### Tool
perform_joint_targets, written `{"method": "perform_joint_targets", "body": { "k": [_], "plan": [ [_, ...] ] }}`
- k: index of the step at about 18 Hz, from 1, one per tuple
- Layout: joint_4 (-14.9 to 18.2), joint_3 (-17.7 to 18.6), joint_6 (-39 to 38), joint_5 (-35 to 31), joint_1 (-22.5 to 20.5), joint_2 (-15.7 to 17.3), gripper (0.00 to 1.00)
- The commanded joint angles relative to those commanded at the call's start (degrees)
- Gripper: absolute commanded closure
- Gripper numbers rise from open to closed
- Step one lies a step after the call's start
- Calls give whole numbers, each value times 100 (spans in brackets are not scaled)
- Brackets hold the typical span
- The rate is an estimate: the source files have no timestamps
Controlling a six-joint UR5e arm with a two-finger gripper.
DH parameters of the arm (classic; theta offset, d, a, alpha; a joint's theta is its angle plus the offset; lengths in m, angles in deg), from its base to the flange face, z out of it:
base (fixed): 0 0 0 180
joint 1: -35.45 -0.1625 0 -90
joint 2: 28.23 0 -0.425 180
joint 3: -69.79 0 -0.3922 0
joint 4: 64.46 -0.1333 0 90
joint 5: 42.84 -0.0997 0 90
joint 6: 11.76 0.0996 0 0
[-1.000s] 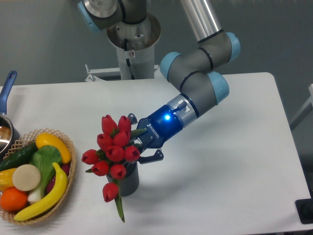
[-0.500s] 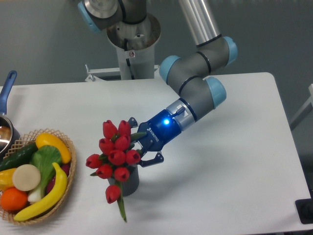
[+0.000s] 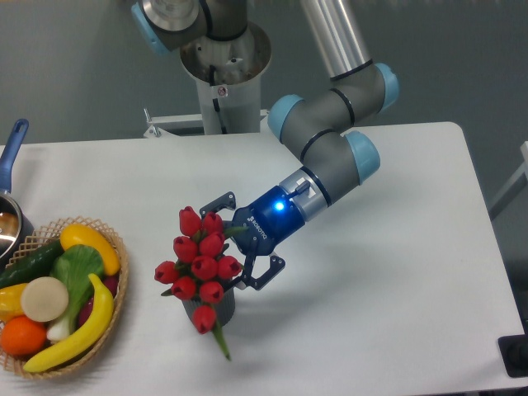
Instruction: Insert the flowers into the vase
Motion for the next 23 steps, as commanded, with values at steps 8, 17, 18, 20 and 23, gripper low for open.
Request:
{"method": "perform_joint_targets", "body": {
  "k": [8, 17, 18, 20, 23],
  "plan": [
    [35, 175, -184, -1589, -325, 825, 0],
    [62, 45, -176, -4630, -659, 1793, 0],
    [79, -121, -167, -4903, -729, 1793, 0],
    [254, -394, -115, -5544, -765, 1793, 0],
    [911, -614, 744, -6493, -844, 1942, 0]
  ]
}}
